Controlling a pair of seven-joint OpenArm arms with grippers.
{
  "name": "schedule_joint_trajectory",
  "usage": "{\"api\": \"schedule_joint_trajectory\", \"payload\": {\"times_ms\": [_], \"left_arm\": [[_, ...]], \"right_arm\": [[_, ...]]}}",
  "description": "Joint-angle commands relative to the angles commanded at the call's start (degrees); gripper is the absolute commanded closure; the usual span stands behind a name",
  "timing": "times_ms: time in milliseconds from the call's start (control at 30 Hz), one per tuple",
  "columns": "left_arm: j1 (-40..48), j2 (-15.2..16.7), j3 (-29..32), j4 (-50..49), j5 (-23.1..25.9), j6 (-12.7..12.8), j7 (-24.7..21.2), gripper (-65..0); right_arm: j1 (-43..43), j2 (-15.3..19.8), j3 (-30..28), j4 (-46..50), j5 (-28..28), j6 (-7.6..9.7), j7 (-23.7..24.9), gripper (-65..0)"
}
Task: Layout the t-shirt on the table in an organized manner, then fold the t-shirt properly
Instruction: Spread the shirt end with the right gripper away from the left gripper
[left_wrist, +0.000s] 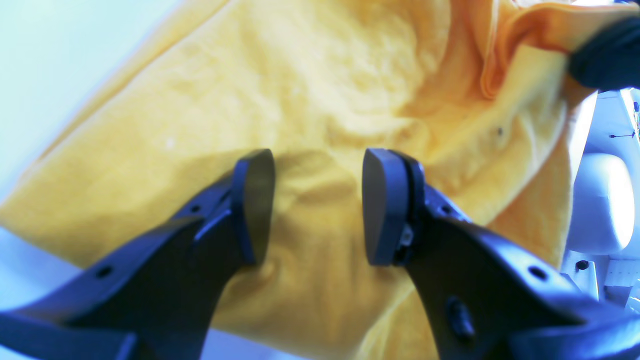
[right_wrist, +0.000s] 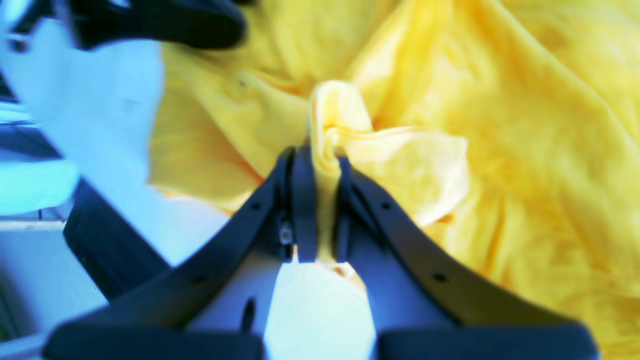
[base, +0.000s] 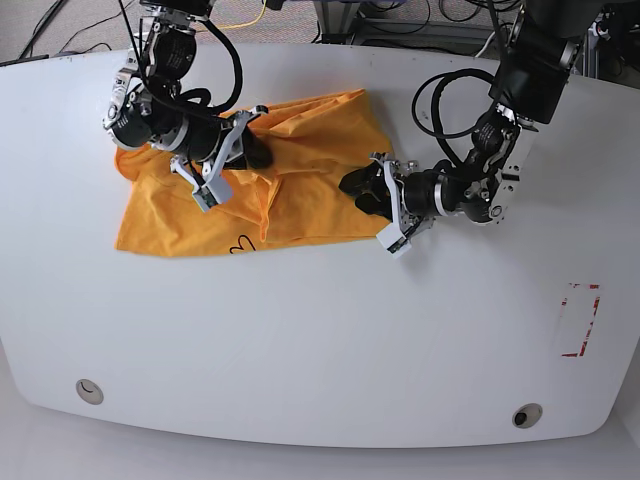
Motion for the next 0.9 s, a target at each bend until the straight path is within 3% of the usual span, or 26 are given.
{"api": "schedule_joint_trajectory", "payload": {"times_ms": [167,500,900], "left_arm": [[0.0,0.0,0.0,0.0,0.0,0.0,0.0,-26.9],[0.0,-0.1,0.0,0.0,0.0,0.0,0.0,-26.9],[0.0,-0.5,0.0,-0.1,0.0,0.0,0.0,-26.9]], "right_arm": [[-2.7,2.7,0.1,0.0,2.3,0.00,0.0,-3.6],[-6.1,6.2,5.7,0.0,7.7,0.00,-0.1,-3.6],[-9.1,7.4,6.2,0.0,7.9,0.00,-0.1,-4.6]]}}
